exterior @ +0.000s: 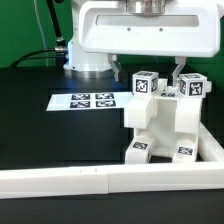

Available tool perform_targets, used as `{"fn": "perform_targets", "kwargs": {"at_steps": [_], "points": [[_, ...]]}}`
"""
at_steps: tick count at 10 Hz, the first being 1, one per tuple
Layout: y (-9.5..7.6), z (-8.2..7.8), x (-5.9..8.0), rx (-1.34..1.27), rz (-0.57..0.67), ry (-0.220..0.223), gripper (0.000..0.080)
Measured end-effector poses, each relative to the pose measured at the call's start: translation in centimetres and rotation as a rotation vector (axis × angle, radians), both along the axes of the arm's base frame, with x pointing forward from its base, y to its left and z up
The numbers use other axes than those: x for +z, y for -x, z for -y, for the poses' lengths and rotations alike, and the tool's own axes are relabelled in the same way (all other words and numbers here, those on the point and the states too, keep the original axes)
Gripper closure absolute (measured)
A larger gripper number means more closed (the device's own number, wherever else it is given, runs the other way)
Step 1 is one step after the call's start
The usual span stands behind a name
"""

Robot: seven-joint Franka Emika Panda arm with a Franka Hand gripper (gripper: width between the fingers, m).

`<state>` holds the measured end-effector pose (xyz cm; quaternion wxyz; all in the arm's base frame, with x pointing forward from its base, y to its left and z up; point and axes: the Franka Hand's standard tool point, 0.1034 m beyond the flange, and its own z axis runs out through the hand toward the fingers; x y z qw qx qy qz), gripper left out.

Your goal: Assemble chair

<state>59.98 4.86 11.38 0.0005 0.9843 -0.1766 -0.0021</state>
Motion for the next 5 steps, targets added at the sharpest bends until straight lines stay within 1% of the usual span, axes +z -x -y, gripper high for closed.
{"fn": "perform_targets", "kwargs": {"at_steps": [5], "points": [[0.05,0.06,-0.14,0.022,-0.002,0.0,0.015]]}}
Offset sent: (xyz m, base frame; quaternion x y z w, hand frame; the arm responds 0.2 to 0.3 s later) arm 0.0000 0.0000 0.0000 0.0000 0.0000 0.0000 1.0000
